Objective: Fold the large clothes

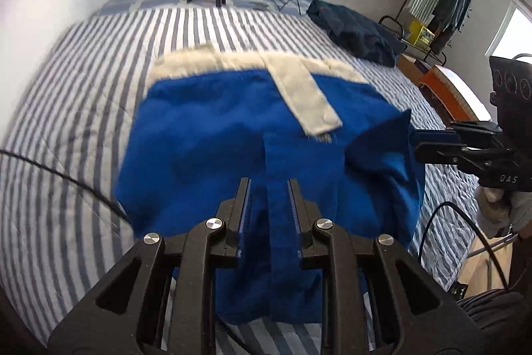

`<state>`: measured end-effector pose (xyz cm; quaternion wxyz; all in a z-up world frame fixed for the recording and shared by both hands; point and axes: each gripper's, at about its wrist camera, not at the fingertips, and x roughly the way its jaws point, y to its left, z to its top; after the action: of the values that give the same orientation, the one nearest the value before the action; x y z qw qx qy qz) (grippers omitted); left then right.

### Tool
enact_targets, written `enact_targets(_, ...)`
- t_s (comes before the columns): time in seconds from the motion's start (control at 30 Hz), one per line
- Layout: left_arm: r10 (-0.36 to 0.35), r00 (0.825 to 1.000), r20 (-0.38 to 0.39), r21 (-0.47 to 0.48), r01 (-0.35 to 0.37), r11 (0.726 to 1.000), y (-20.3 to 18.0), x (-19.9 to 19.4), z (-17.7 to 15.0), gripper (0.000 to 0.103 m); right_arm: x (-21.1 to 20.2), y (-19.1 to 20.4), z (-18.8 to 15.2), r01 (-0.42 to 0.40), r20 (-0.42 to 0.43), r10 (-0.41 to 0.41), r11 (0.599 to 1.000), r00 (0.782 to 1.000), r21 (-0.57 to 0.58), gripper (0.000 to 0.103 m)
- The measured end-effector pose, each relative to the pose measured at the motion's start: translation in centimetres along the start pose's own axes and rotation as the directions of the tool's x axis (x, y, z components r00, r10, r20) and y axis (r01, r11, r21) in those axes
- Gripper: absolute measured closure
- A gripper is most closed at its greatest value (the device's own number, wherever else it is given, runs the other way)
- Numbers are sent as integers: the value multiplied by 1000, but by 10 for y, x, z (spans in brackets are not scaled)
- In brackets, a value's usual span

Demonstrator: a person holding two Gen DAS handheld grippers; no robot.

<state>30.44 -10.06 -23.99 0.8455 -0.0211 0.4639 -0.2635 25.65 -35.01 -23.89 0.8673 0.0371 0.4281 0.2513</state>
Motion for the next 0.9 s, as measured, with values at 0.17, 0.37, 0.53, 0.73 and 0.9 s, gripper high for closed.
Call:
enact_targets(0.17,5,1000,-20,-51,-6,999,14,16,-6,82,34,-15,2,83,-38,-81,996,996,40,78)
enact_targets(0.37,-16,999,-44,-59,14,998,22,21,-7,82,65,-57,-11,128,-96,-111,970,989,205,84)
enact_targets(0.53,-43,999,-1,-131,43,990,43,-10,2,41,32,-56,-9,98,-42,-91,969,995,227,67)
enact_targets(0.73,-145,988,51,-375,153,914,111,-32,17,33,-27,-78,-21,110,96,-142,953,985,284,13)
enact_targets(0.9,-232,972,47,-497,224,838,147,-13,29,33,-37,-111,-28,87,86,-127,927,988,365,13)
